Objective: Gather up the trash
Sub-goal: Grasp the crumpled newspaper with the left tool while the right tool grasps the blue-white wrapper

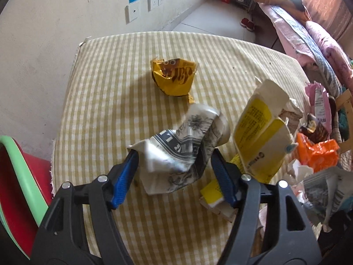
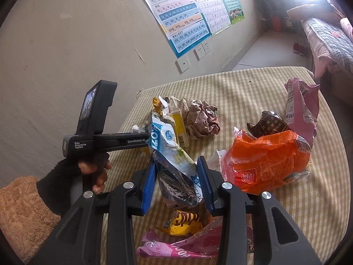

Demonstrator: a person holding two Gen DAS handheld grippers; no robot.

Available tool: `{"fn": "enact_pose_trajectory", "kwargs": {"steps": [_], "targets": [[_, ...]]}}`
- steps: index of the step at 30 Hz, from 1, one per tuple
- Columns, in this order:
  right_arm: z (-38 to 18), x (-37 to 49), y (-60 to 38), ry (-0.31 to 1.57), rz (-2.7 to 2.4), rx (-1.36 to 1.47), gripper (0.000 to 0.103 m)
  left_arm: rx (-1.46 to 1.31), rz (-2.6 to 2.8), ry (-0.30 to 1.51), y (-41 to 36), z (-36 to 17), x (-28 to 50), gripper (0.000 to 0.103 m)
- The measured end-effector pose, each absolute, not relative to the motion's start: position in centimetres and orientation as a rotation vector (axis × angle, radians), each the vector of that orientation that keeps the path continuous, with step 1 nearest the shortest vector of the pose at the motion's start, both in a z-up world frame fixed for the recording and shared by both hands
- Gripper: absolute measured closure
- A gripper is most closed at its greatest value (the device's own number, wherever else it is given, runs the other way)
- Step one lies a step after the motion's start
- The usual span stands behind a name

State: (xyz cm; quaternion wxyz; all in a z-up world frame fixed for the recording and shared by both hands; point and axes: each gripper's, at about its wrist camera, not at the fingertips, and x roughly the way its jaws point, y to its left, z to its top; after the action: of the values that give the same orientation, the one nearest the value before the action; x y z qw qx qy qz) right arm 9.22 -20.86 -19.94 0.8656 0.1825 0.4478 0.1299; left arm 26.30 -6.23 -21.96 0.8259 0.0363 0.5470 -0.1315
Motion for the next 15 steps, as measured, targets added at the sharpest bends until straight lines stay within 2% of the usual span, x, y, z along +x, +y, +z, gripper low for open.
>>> {"fn": "enact_pose_trajectory", "kwargs": {"steps": [2,3,9,15], "targets": [[-20.0,9.2,-21.0,0.938,0.271,0.387,0.067,0.085,-0.270,1.150,-6.3,-21.7,26.3,0.047],[-20.0,9.2,-21.0,0.938,0.271,0.391,0.067,0.094,-0.271,1.141,-6.5,-21.6,26.2,0.056],[-19.9,9.1,-21.3,0.933,0.274,0.394,0.067,0.114,-0.262,1.088,-6.2,-20.6,24.9,0.057],[-19.4,9.0,-21.2,0.924,0.276,0.386,0.067,-0.030,-0.210,1.005,-2.6,-18.1,19.6,0.057]]}}
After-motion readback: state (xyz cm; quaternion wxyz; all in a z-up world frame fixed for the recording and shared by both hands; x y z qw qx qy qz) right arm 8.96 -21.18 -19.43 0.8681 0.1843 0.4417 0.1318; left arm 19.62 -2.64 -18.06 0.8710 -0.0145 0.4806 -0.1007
